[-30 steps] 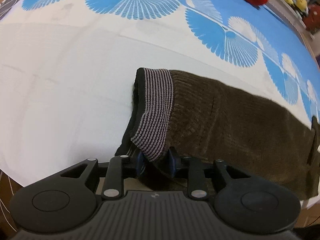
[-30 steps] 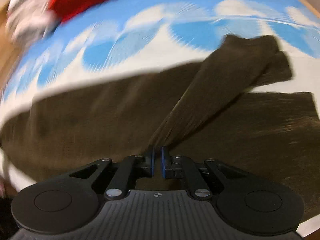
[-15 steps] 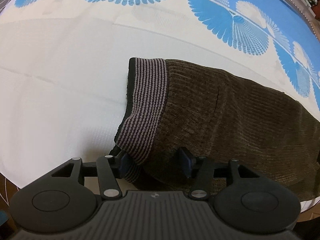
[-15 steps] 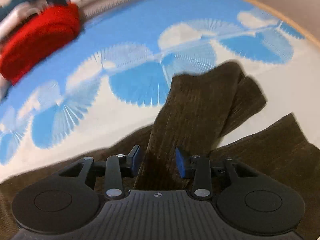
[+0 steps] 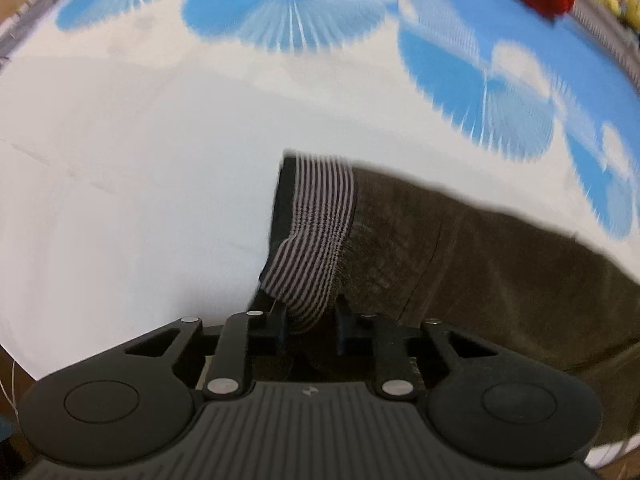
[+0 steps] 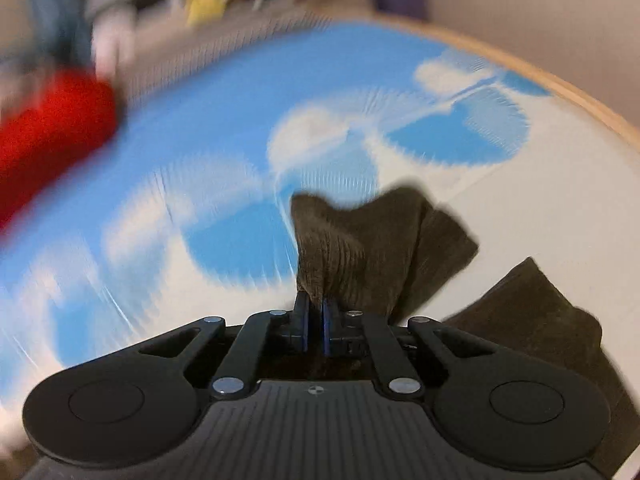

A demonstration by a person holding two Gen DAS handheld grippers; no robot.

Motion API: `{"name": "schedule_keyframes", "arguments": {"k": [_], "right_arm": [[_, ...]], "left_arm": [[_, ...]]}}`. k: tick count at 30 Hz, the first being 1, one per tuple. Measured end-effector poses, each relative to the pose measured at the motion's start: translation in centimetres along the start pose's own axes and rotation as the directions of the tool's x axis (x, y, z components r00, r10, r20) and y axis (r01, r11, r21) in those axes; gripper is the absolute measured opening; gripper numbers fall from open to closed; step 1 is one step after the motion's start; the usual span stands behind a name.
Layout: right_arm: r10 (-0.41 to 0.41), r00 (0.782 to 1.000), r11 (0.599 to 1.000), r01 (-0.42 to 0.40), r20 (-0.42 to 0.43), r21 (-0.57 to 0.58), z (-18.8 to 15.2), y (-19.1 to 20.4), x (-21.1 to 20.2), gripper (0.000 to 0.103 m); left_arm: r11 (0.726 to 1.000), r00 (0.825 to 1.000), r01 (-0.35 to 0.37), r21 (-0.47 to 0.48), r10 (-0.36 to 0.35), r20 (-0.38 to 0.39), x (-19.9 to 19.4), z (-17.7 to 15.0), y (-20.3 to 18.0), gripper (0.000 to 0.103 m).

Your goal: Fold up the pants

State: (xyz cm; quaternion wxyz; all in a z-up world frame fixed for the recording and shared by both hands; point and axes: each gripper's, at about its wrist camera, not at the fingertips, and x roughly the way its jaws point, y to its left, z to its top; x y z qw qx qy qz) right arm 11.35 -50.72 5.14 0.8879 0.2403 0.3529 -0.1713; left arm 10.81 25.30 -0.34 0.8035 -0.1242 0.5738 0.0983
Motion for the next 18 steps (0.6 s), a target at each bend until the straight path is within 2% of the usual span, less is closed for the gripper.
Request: {"name": "schedule_keyframes", "arguments": {"k": [1, 3, 5, 7, 8, 9, 10, 12, 13, 14, 15, 16, 18], "right_arm": [[0.038, 0.998, 0.997, -0.041, 0.051, 0.064, 0.4, -1.0, -1.8, 0.006], [0.098, 0.985, 0.977, -0.123, 0.144, 0.175, 0.4, -3.4, -5.7, 0.006], [0.13, 0.976, 0.958, -0.169, 0.172, 0.231, -0.4, -5.6, -8.4, 0.006], [0.102, 0.989, 0.962, -0.126, 0.108, 0.244, -1.8, -7.3, -9.8, 0.006], [0.075, 0.997, 0.963, -0.076, 0.014, 0.259, -3.1, -8.6, -9.5, 0.006], [0.058, 0.994, 0.963, -0.03, -0.097, 0.268, -4.3, -9.7, -8.8, 0.006], [0.042, 0.974, 0.959, 0.023, -0.221, 0.283, -5.8, -11.2, -7.7, 0.006], [0.063, 0.93, 0.913, 0.093, -0.363, 0.397, -8.1, -14.8, -6.4, 0.007], [0.087, 0.922, 0.891, 0.098, -0.378, 0.443, -8.6, -16.3, -6.1, 0.007], [0.069, 0.926, 0.889, 0.112, -0.372, 0.444, -8.5, -17.2, -6.2, 0.011], [0.015, 0.941, 0.896, 0.137, -0.338, 0.423, -7.9, -18.2, -6.5, 0.011], [-0.029, 0.955, 0.897, 0.155, -0.295, 0.414, -7.6, -18.9, -7.2, 0.011], [-0.068, 0.972, 0.877, 0.165, -0.223, 0.451, -6.9, -20.6, -7.8, 0.012]], "left_arm": [[1.0, 0.999, 0.008, 0.0, -0.009, 0.052, -1.2, 0.0, 0.1, 0.021], [0.998, 0.984, 0.06, -0.013, -0.057, 0.166, -4.0, -0.2, 0.6, 0.021], [0.996, 0.973, 0.085, 0.0, -0.083, 0.217, -5.6, -0.9, 1.2, 0.021], [0.998, 0.981, 0.07, 0.005, -0.07, 0.182, -5.5, -1.6, 1.9, 0.021], [0.999, 0.988, 0.047, 0.009, -0.048, 0.145, -4.8, -1.9, 2.1, 0.021], [1.0, 0.995, 0.013, 0.02, -0.015, 0.097, -3.9, -2.1, 2.2, 0.021], [1.0, 0.998, -0.001, 0.031, -0.001, 0.062, -3.2, -2.1, 2.2, 0.021], [0.998, 1.0, 0.004, 0.06, -0.004, 0.001, -2.1, -2.4, 1.9, 0.022], [0.998, 1.0, -0.008, 0.069, 0.009, -0.008, -1.9, -2.5, 1.8, 0.024], [0.998, 1.0, -0.015, 0.065, 0.016, -0.011, -1.7, -2.4, 1.8, 0.025], [0.999, 1.0, -0.003, 0.041, 0.003, -0.02, -1.6, -2.3, 2.0, 0.027], [1.0, 0.999, 0.017, 0.011, -0.016, -0.033, -1.6, -2.2, 2.3, 0.034], [0.998, 0.997, 0.049, -0.044, -0.052, -0.053, -1.3, -2.2, 2.8, 0.042]]}}
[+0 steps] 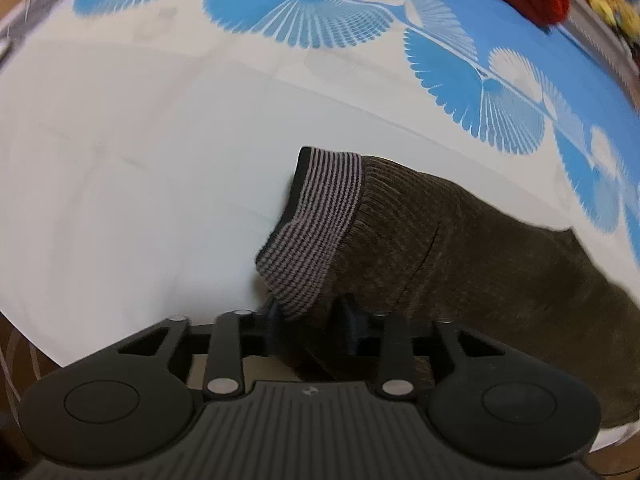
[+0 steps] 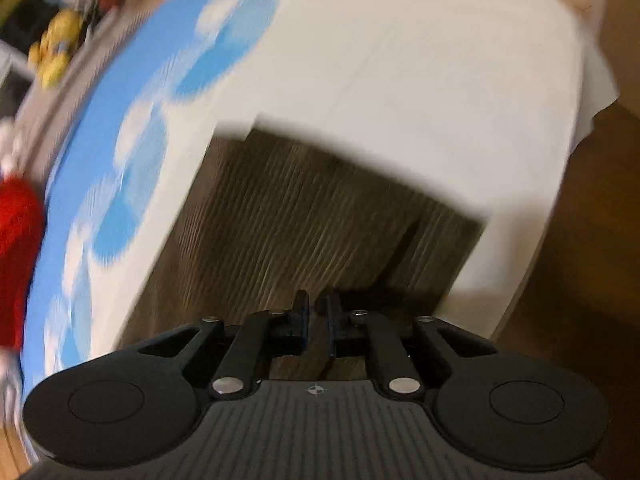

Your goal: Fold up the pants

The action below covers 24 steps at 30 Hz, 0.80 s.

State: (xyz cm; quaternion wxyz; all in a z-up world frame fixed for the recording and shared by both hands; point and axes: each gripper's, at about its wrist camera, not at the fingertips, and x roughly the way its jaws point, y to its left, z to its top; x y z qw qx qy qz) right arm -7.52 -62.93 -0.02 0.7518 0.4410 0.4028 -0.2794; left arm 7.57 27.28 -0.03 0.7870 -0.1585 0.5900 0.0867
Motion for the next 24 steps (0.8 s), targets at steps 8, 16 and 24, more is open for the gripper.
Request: {"name": "schedule_keyframes", "arguments": {"k": [8, 16, 24], "right_arm": [[-0.022, 1.0, 0.987, 0.021, 0.003, 0.159, 1.5, -1.8, 2.4, 0.025], [-0.171, 0.982, 0.969, 0.151, 0.086, 0.197, 1.2, -2.8, 0.0, 0.028], [-0.09, 0.995, 0.988, 0.083, 0.046, 0.132, 1.5, -2.8, 2.2, 0.033]], "left_arm": [[1.0, 0.998, -0.003, -0.005, 0.003, -0.062, 1.7, 0.1, -0.4, 0.052], [1.0, 0.998, -0.003, 0.006, 0.003, -0.058, 2.0, 0.3, -0.4, 0.055], [1.0, 0.998, -0.001, -0.002, 0.001, -0.059, 2.3, 0.4, -0.4, 0.055]]}}
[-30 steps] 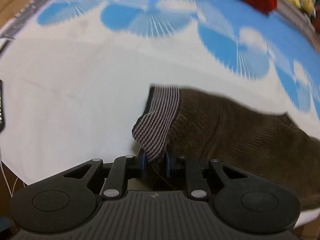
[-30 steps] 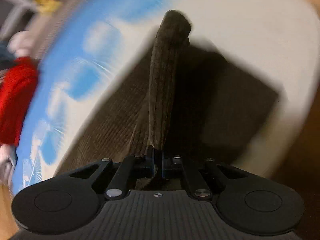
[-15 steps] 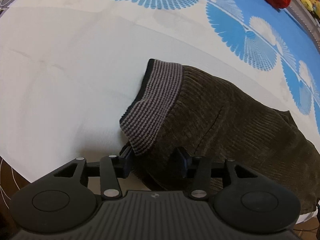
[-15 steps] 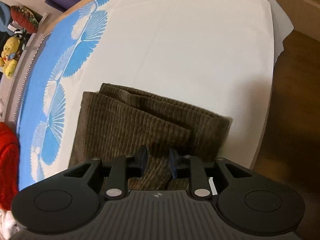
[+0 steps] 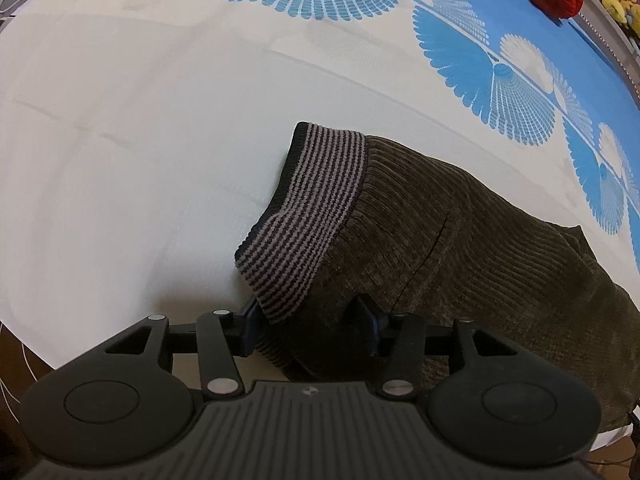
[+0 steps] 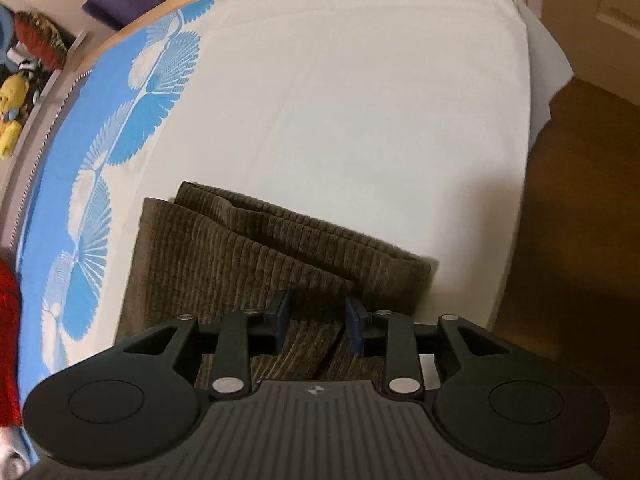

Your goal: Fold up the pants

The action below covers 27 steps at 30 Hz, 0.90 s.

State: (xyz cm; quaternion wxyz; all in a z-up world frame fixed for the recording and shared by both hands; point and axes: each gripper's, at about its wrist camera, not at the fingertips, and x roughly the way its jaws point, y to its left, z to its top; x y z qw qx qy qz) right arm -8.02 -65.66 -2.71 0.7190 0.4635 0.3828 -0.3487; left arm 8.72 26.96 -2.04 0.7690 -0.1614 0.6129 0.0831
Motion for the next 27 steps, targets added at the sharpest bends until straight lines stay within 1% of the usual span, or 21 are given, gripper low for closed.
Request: {"name": "schedule_keyframes", "arguments": {"k": [2, 3, 5, 7, 8, 9, 10, 11, 12, 13, 14, 15, 16, 17, 18, 19, 20, 21, 22, 25, 27], "right_arm": [[-0.009, 1.0, 1.0, 0.009, 0.01, -0.018, -0.1, 0.4, 0.3, 0.029], [-0.015, 1.0, 0.999, 0.016, 0.019, -0.034, -0.2, 0.6, 0.1, 0.015], [0.0, 0.998, 0.996, 0.005, 0.058, -0.085, -0.3, 1.5, -0.5, 0.008], [0.06, 0.993, 0.993, -0.049, 0.101, -0.108, -0.3, 2.2, -1.9, 0.007], [0.107, 0.985, 0.989, -0.091, 0.133, -0.119, -0.4, 2.6, -2.9, 0.007], [0.195, 0.964, 0.977, -0.174, 0.18, -0.125, -0.5, 3.0, -4.4, 0.006], [0.287, 0.931, 0.956, -0.263, 0.224, -0.134, -0.5, 3.2, -5.8, 0.006], [0.378, 0.883, 0.924, -0.343, 0.28, -0.166, -0.4, 3.5, -7.5, 0.006], [0.433, 0.841, 0.9, -0.386, 0.325, -0.201, -0.4, 3.7, -8.8, 0.006], [0.463, 0.808, 0.886, -0.409, 0.364, -0.219, -0.4, 3.6, -9.9, 0.006], [0.45, 0.801, 0.893, -0.403, 0.396, -0.201, -0.3, 3.1, -10.5, 0.006], [0.408, 0.818, 0.913, -0.376, 0.406, -0.159, 0.0, 2.4, -10.5, 0.006], [0.358, 0.845, 0.933, -0.342, 0.396, -0.115, 0.3, 1.8, -10.1, 0.006], [0.262, 0.899, 0.965, -0.254, 0.351, -0.069, 0.5, 1.2, -9.2, 0.006], [0.152, 0.946, 0.988, -0.139, 0.285, -0.065, 0.6, 1.0, -7.8, 0.006], [0.032, 0.979, 0.995, -0.013, 0.2, -0.096, 0.5, 1.0, -6.1, 0.006], [-0.069, 0.991, 0.99, 0.083, 0.116, -0.118, 0.2, 0.6, -4.3, 0.006], [-0.11, 0.992, 0.988, 0.115, 0.054, -0.1, 0.0, 0.0, -3.0, 0.006], [-0.111, 0.993, 0.992, 0.112, 0.028, -0.062, 0.0, -0.8, -2.4, 0.006], [-0.035, 0.996, 0.996, 0.042, 0.082, -0.084, 0.5, -0.5, -3.2, 0.006], [0.039, 0.99, 0.993, -0.023, 0.135, -0.117, 0.4, 0.1, -4.4, 0.006]], "left_arm": [[1.0, 1.0, -0.008, 0.008, 0.008, 0.0, 0.1, -0.1, -0.2, 0.055], [1.0, 1.0, -0.012, 0.015, 0.012, 0.001, 0.2, -0.1, -0.3, 0.054], [1.0, 1.0, -0.02, 0.024, 0.019, 0.016, 0.2, -0.2, -0.3, 0.045], [0.999, 0.999, -0.026, 0.039, 0.024, 0.042, -0.2, -0.2, -0.4, 0.022], [0.999, 0.998, -0.011, 0.033, 0.008, 0.063, -0.7, -0.1, -0.3, 0.02], [1.0, 0.993, 0.025, 0.014, -0.027, 0.112, -1.7, 0.0, 0.0, 0.018], [0.998, 0.982, 0.066, -0.005, -0.064, 0.177, -2.9, 0.2, 0.4, 0.018], [0.994, 0.967, 0.105, -0.021, -0.097, 0.237, -4.1, 0.3, 0.7, 0.017], [0.99, 0.952, 0.138, -0.037, -0.122, 0.282, -5.1, 0.3, 1.1, 0.017], [0.987, 0.946, 0.153, -0.043, -0.133, 0.297, -5.5, 0.2, 1.3, 0.017], [0.987, 0.947, 0.157, -0.04, -0.139, 0.288, -5.6, 0.1, 1.4, 0.017], [0.989, 0.958, 0.147, -0.025, -0.136, 0.254, -5.1, -0.1, 1.4, 0.018], [0.992, 0.971, 0.127, -0.005, -0.123, 0.206, -4.4, -0.4, 1.2, 0.019], [0.995, 0.982, 0.094, 0.02, -0.096, 0.161, -3.6, -0.6, 0.9, 0.019], [0.998, 0.992, 0.035, 0.056, -0.041, 0.123, -2.7, -0.9, 0.4, 0.019], [0.996, 0.995, -0.013, 0.087, 0.005, 0.098, -2.0, -1.1, 0.1, 0.019], [0.993, 0.997, -0.041, 0.11, 0.033, 0.07, -1.4, -1.3, -0.2, 0.02], [0.992, 0.998, -0.045, 0.118, 0.039, 0.054, -1.0, -1.4, -0.1, 0.02], [0.991, 0.998, -0.047, 0.122, 0.041, 0.053, -1.0, -1.4, 0.0, 0.02], [0.994, 0.997, -0.022, 0.107, 0.014, 0.069, -1.8, -1.4, 0.2, 0.019], [0.996, 0.995, 0.008, 0.093, -0.017, 0.093, -2.7, -1.4, 0.4, 0.019]]}}
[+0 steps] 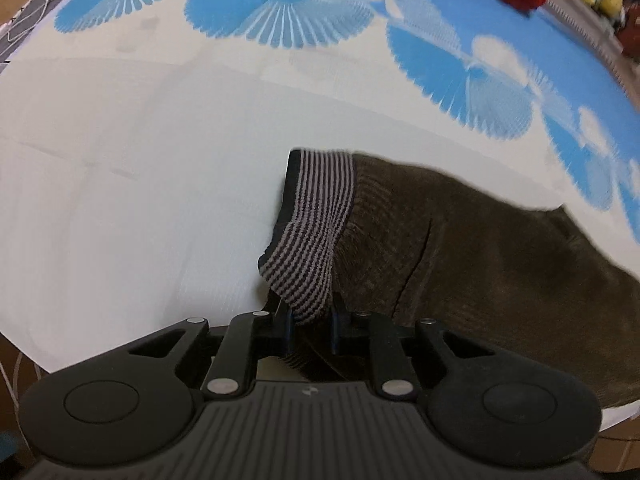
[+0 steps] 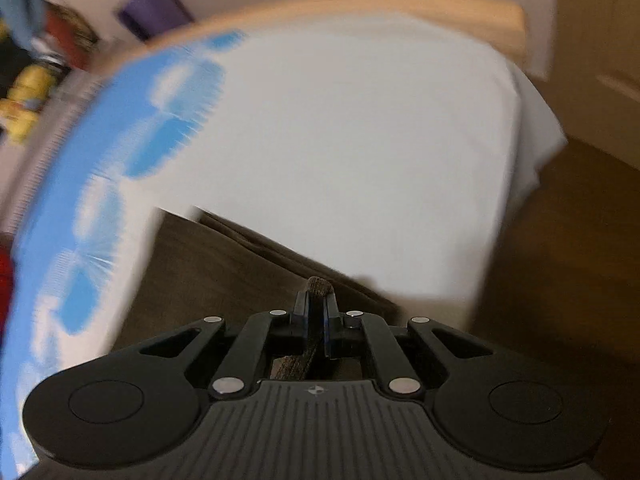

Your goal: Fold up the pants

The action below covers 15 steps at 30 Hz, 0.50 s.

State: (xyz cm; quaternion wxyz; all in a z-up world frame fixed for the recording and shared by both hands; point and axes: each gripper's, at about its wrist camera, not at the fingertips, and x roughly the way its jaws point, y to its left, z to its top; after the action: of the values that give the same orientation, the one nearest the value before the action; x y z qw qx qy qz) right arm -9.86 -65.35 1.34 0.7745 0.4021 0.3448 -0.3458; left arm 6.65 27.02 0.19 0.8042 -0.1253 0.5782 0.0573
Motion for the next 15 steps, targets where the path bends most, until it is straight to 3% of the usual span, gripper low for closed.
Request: {"name": "schedule_keyframes", "arguments": {"k": [2, 3, 4, 6, 8, 10, 12, 14, 15], "right_arm": [[-0.03, 0.999, 0.999, 0.031, 0.025, -0.036, 0.1, 0.5, -0.4, 0.006], [-0.114, 0.993, 0.992, 0.114, -0.014, -0.053, -0.1, 0.4, 0.3, 0.006], [-0.205, 0.975, 0.978, 0.201, -0.085, -0.048, -0.4, -0.3, 1.5, 0.006], [-0.294, 0.941, 0.954, 0.3, -0.166, 0.013, -0.8, -1.8, 2.8, 0.007], [-0.346, 0.933, 0.938, 0.344, -0.099, -0.034, -0.3, -0.9, 2.3, 0.007], [-0.399, 0.917, 0.911, 0.399, 0.021, -0.099, 0.1, 0.8, 1.1, 0.008], [-0.386, 0.915, 0.912, 0.398, 0.117, -0.099, 0.3, 2.0, -0.3, 0.008], [-0.298, 0.936, 0.943, 0.319, 0.185, -0.096, 0.4, 3.3, -1.3, 0.008], [-0.218, 0.953, 0.96, 0.248, 0.212, -0.127, 0.1, 4.6, -1.7, 0.008]], "left_arm": [[1.0, 1.0, 0.0, -0.003, -0.001, -0.01, 0.1, 0.0, 0.4, 0.019], [1.0, 0.999, -0.016, 0.005, 0.016, -0.029, 0.7, -0.2, 0.4, 0.019], [0.999, 0.998, -0.032, 0.024, 0.033, -0.045, 1.1, -0.3, 0.2, 0.02], [0.996, 0.997, -0.048, 0.07, 0.052, -0.057, 1.7, -0.3, -0.6, 0.026], [0.994, 0.996, -0.066, 0.083, 0.07, -0.046, 1.2, -0.2, -0.7, 0.035], [0.991, 0.994, -0.11, 0.072, 0.11, 0.007, 0.0, -0.1, -0.5, 0.045], [0.984, 0.982, -0.157, 0.079, 0.147, 0.12, -1.7, 0.1, -0.9, 0.046], [0.975, 0.953, -0.189, 0.118, 0.153, 0.26, -3.4, 0.3, -2.1, 0.045], [0.976, 0.946, -0.164, 0.141, 0.115, 0.304, -3.9, 0.6, -2.8, 0.044]]}}
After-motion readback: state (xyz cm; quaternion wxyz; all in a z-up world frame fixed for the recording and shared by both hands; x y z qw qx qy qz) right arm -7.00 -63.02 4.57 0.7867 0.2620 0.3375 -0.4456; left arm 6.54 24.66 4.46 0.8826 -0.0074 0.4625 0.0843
